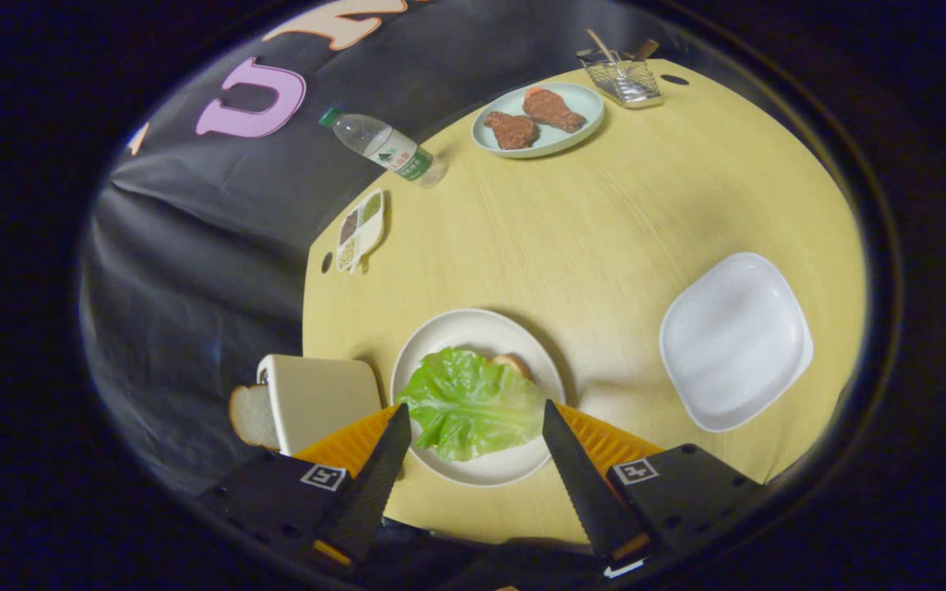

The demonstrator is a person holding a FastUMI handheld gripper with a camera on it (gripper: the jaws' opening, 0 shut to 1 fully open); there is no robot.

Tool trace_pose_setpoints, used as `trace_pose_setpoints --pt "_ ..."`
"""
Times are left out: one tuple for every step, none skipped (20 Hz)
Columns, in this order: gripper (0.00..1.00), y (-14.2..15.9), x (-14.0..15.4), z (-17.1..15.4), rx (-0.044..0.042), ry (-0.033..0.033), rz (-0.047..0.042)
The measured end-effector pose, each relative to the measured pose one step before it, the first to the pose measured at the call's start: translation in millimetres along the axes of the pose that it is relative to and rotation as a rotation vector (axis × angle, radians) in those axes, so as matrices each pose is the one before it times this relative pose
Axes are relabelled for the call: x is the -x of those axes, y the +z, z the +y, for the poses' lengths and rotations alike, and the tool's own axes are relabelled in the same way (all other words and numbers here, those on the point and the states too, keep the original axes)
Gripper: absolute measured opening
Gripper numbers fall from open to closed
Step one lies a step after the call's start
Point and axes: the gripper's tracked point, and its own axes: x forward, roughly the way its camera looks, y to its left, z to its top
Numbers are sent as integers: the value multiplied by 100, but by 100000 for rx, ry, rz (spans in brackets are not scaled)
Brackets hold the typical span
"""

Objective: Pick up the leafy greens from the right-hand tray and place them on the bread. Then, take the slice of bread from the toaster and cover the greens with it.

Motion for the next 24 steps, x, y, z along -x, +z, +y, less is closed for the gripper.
trace_pose_setpoints --pt "100 -301 773 888 -470 615 1659" --pt "100 -219 683 879 287 232 1111" --pt "100 -262 647 1000 469 337 1277" --pt "100 -404 655 1221 88 625 1394" --pt "100 -372 498 1435 -508 1199 1341" --pt "100 -421 253 1744 -677 2355 1699" --pt "100 -609 236 1959 -687 2665 1869" --pt "100 -578 180 1354 -362 1213 1590" --pt "100 -654 -116 1509 -289 1187 2284" --pt "100 -597 -273 1516 -191 873 1835" --pt "100 -431 -483 1568 -86 935 1633" --pt "100 -456 -493 1455 377 614 1571" --pt "100 -229 -643 1381 1162 379 1155" --pt "100 -189 -545 1151 1639 -217 1032" --pt "100 -166 -746 1067 1725 -460 892" --pt "100 -213 -804 826 1463 -1222 1002" --pt "100 -281 -503 727 1247 -1772 1054" --pt "100 -32 -697 636 1088 -1868 463" --pt "100 106 -830 525 978 -2015 398" --pt "100 -102 -782 675 1027 -1144 406" --pt "100 -94 -913 635 1284 -1504 975" --pt "100 -234 -855 510 1314 -1295 688" --pt "99 -144 -967 447 1138 -1738 911" --pt "99 -305 -887 660 662 -425 1019"
